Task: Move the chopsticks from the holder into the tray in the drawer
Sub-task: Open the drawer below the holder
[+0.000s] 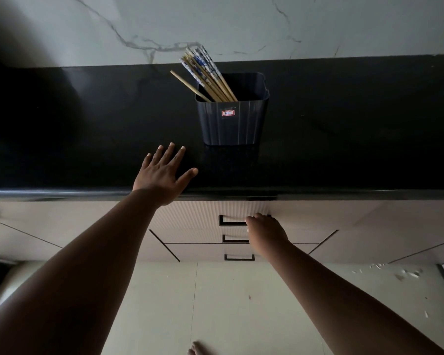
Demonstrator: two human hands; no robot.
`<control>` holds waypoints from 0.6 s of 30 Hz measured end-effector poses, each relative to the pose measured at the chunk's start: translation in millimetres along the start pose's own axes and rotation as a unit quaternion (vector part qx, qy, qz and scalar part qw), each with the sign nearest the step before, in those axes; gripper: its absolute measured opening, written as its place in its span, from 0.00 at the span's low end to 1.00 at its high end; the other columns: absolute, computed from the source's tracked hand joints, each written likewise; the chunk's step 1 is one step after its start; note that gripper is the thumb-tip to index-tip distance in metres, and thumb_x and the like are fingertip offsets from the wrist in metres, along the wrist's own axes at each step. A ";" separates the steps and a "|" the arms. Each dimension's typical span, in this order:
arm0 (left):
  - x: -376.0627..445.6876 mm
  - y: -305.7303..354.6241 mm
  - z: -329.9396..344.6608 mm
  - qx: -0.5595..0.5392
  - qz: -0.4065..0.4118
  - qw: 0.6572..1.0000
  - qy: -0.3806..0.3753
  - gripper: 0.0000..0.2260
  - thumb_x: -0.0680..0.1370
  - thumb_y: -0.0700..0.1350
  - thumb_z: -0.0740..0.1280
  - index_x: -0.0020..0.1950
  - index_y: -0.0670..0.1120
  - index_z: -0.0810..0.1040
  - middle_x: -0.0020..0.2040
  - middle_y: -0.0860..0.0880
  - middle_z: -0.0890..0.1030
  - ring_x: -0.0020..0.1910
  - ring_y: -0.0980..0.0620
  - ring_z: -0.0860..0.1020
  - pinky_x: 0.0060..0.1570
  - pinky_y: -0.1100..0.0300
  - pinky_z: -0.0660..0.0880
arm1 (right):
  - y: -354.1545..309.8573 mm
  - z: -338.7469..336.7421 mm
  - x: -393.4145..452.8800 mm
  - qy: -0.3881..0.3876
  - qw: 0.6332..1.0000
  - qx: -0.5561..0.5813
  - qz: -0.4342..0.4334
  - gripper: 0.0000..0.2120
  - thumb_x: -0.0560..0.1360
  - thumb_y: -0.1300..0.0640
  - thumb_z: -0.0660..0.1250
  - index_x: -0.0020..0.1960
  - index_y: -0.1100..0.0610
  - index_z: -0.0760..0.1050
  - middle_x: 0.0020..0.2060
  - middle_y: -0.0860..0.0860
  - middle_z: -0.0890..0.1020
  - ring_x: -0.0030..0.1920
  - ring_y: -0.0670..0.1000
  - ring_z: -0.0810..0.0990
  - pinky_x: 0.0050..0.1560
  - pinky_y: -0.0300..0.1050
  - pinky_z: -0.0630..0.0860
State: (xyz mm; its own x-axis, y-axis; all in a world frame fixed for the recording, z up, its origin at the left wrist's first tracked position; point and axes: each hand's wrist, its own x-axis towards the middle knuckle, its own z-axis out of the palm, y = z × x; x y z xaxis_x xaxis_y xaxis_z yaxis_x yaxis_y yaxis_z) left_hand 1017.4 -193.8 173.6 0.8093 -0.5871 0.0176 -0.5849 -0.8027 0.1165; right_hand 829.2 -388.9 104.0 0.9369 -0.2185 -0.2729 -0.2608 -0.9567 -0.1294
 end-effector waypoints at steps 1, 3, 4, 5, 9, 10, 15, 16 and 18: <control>-0.3 0.6 -0.4 -0.001 -0.001 1.000 0.000 0.38 0.73 0.73 0.39 0.78 0.56 0.46 0.80 0.50 0.46 0.78 0.50 0.43 0.75 0.50 0.41 | -1.1 0.7 -3.3 -0.003 1.000 -0.011 -0.002 0.11 0.78 0.64 0.60 0.59 0.61 0.73 0.56 0.57 0.78 0.56 0.58 0.78 0.55 0.48 0.72; -1.1 2.0 -1.1 -0.001 -0.005 1.000 -0.003 0.38 0.73 0.73 0.39 0.79 0.56 0.46 0.80 0.50 0.46 0.78 0.50 0.43 0.75 0.50 0.41 | -2.6 0.1 -8.7 -0.015 0.999 -0.037 -0.008 0.09 0.78 0.64 0.60 0.57 0.61 0.75 0.55 0.57 0.80 0.55 0.58 0.79 0.53 0.48 0.73; -1.2 2.6 -1.5 -0.001 -0.007 1.000 -0.003 0.38 0.73 0.73 0.40 0.79 0.56 0.46 0.80 0.50 0.46 0.78 0.50 0.43 0.75 0.50 0.42 | -3.1 -0.9 -10.5 -0.024 0.999 -0.047 -0.009 0.09 0.78 0.64 0.61 0.56 0.60 0.76 0.53 0.57 0.81 0.54 0.58 0.80 0.52 0.47 0.74; -1.2 2.9 -1.9 -0.001 -0.007 1.000 -0.004 0.38 0.73 0.73 0.40 0.79 0.56 0.46 0.80 0.50 0.46 0.78 0.50 0.43 0.76 0.50 0.42 | -4.1 -2.6 -12.5 -0.033 0.998 -0.050 -0.009 0.10 0.77 0.65 0.61 0.55 0.60 0.78 0.52 0.57 0.82 0.53 0.58 0.81 0.50 0.46 0.74; -1.3 2.6 -2.6 -0.001 -0.010 1.000 -0.001 0.37 0.73 0.73 0.41 0.79 0.56 0.47 0.80 0.51 0.47 0.78 0.50 0.43 0.76 0.50 0.42 | -12.5 -2.0 -31.1 -0.061 0.997 -0.041 0.002 0.11 0.78 0.61 0.63 0.58 0.56 0.80 0.54 0.56 0.83 0.57 0.58 0.81 0.53 0.48 0.77; -1.1 2.1 -2.3 -0.002 -0.012 1.000 0.001 0.37 0.74 0.73 0.42 0.79 0.56 0.47 0.80 0.51 0.47 0.78 0.51 0.43 0.76 0.50 0.42 | -14.8 -0.2 -41.9 -0.073 0.997 -0.033 0.002 0.12 0.79 0.59 0.63 0.59 0.55 0.80 0.56 0.56 0.83 0.59 0.58 0.80 0.56 0.48 0.76; 0.0 0.8 -1.5 0.000 -0.010 1.000 0.011 0.38 0.73 0.74 0.41 0.78 0.57 0.47 0.80 0.51 0.48 0.78 0.51 0.43 0.75 0.51 0.42 | -27.8 2.8 -107.7 -0.119 0.991 0.048 -0.026 0.11 0.79 0.52 0.61 0.57 0.52 0.79 0.55 0.54 0.83 0.58 0.55 0.80 0.56 0.46 0.76; 0.1 0.7 -1.5 0.001 -0.009 1.000 0.011 0.38 0.73 0.74 0.40 0.78 0.57 0.47 0.80 0.52 0.48 0.78 0.51 0.44 0.75 0.51 0.42 | -33.5 1.1 -121.4 -0.084 0.994 0.050 -0.055 0.09 0.76 0.51 0.64 0.53 0.52 0.79 0.49 0.53 0.84 0.52 0.55 0.83 0.48 0.45 0.78; -0.3 1.0 -1.3 0.004 -0.010 1.000 0.011 0.38 0.73 0.74 0.40 0.78 0.57 0.48 0.80 0.52 0.48 0.78 0.51 0.44 0.76 0.51 0.43 | -41.9 2.8 -145.9 -0.024 0.995 0.026 -0.096 0.10 0.60 0.50 0.77 0.38 0.52 0.81 0.32 0.51 0.82 0.33 0.53 0.83 0.26 0.41 0.75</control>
State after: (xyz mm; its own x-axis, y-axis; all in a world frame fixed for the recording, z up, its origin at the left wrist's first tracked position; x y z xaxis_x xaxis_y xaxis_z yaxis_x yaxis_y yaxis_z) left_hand 1016.6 -194.2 175.0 0.8216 -0.5688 0.0378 -0.5691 -0.8149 0.1097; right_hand 702.8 -316.4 146.6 0.9588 -0.0220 -0.2834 -0.0907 -0.9685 -0.2319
